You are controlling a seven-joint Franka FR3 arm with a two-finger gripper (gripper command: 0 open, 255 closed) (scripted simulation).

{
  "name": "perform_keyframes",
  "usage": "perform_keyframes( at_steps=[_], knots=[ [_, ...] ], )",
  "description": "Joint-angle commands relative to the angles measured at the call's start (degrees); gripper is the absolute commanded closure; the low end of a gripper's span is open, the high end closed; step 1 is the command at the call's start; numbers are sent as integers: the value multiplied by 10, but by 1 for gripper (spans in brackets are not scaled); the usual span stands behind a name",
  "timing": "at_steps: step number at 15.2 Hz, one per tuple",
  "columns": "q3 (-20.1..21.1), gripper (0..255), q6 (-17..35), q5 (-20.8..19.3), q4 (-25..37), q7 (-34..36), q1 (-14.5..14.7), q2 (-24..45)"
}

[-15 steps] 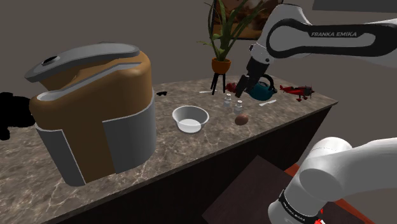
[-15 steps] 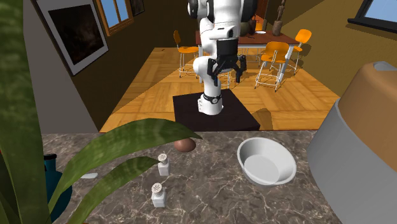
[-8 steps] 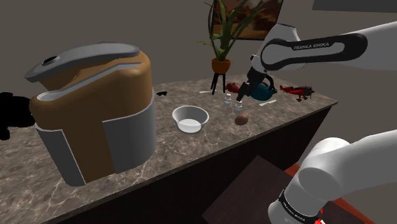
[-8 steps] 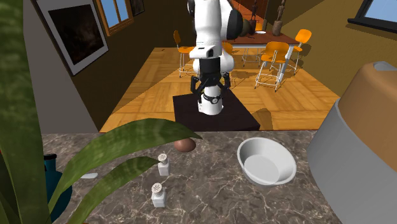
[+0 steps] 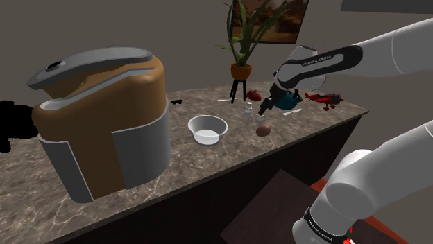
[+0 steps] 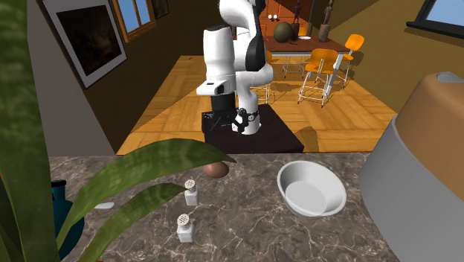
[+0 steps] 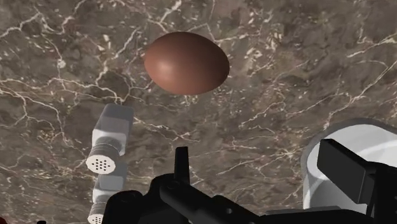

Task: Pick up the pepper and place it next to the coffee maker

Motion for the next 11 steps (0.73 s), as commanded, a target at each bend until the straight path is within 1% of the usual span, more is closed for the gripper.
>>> perform_keyframes(
  at_steps=[1,4,6,7,9,11],
  knots=[
    [-31,0,35,20,12,-36,11,40],
    [-81,0,78,73,36,-103,37,104],
    [-115,0,100,129,58,-160,59,151],
    [-132,0,109,164,70,-193,70,176],
    [-157,0,118,249,100,-269,84,232],
    [-164,0,116,341,135,-348,79,291]
  ],
)
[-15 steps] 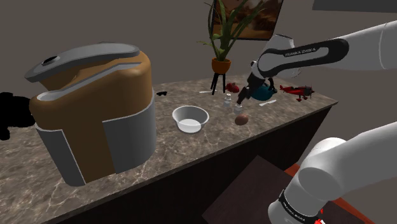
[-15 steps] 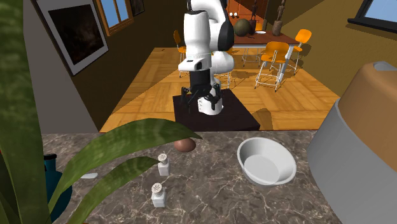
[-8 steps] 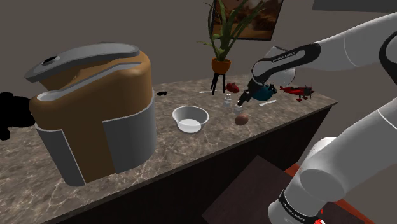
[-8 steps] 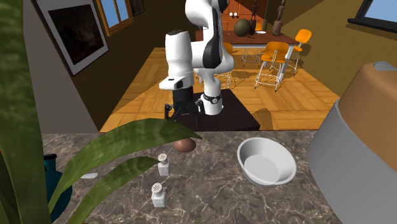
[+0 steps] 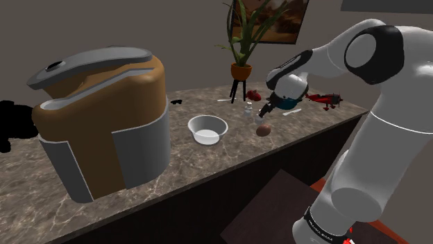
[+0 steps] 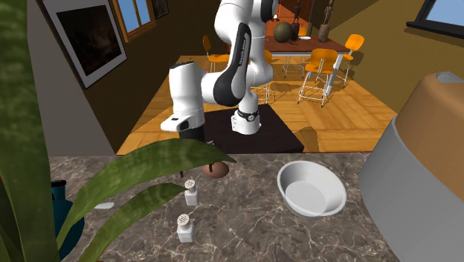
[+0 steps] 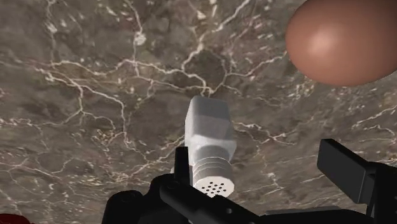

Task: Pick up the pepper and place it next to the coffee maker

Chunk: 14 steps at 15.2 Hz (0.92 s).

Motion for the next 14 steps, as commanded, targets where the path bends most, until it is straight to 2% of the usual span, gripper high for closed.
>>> perform_keyframes(
  at_steps=[1,8,14],
  knots=[
    [-1,0,0,99,34,-84,-12,61],
    [40,0,15,187,56,-144,-42,126],
    [44,0,16,194,58,-148,-45,131]
  ],
)
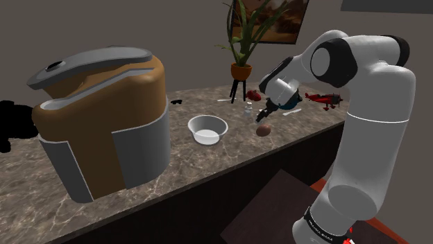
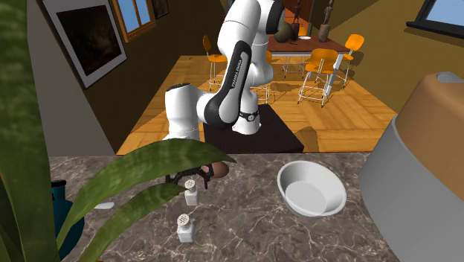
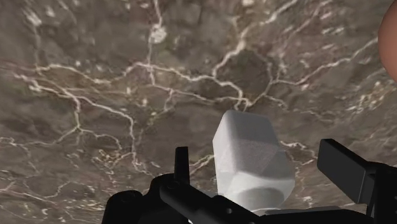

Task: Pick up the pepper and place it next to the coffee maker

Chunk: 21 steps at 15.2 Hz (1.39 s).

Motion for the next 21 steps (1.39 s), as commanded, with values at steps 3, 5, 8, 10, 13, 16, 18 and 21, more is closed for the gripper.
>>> perform_keyframes(
  at_steps=[3,5,8,10,13,16,18,21],
  knots=[
    [0,0,0,0,0,0,0,0],
    [0,255,0,0,0,0,0,0],
    [0,255,0,0,0,0,0,0],
    [0,255,0,0,0,0,0,0],
    [0,255,0,0,0,0,0,0],
    [-15,255,-10,-34,0,27,12,-19],
    [-24,255,-18,-57,1,46,19,-32],
    [-36,255,-30,-91,3,73,28,-52]
  ],
)
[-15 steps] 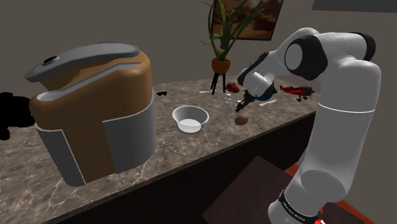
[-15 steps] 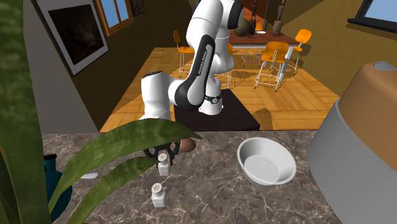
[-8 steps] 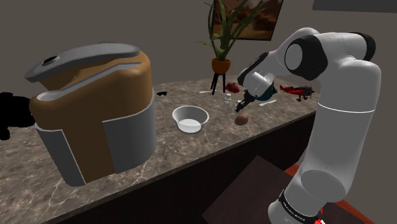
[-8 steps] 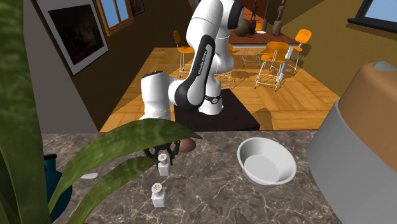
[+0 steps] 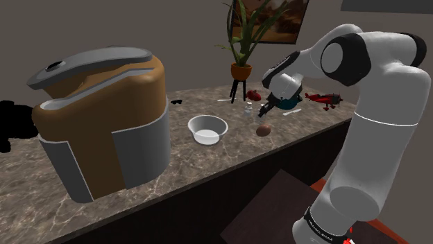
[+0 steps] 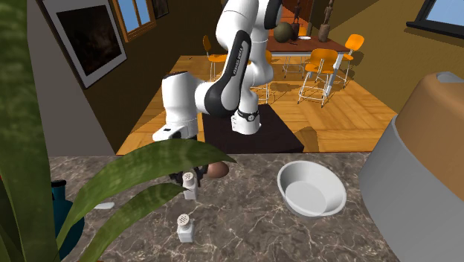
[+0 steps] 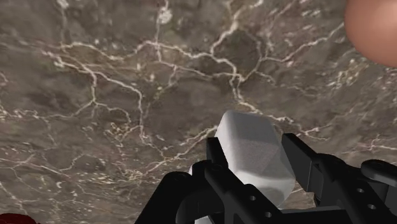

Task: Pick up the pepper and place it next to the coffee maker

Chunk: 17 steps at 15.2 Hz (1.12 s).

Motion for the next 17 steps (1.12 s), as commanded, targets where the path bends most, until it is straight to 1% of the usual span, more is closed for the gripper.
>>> perform_keyframes(
  at_steps=[1,10,17],
  knots=[
    [-8,255,-8,-26,0,21,8,-15],
    [-29,255,-51,-120,18,97,24,-69],
    [-32,255,-91,-178,41,145,27,-105]
  ],
)
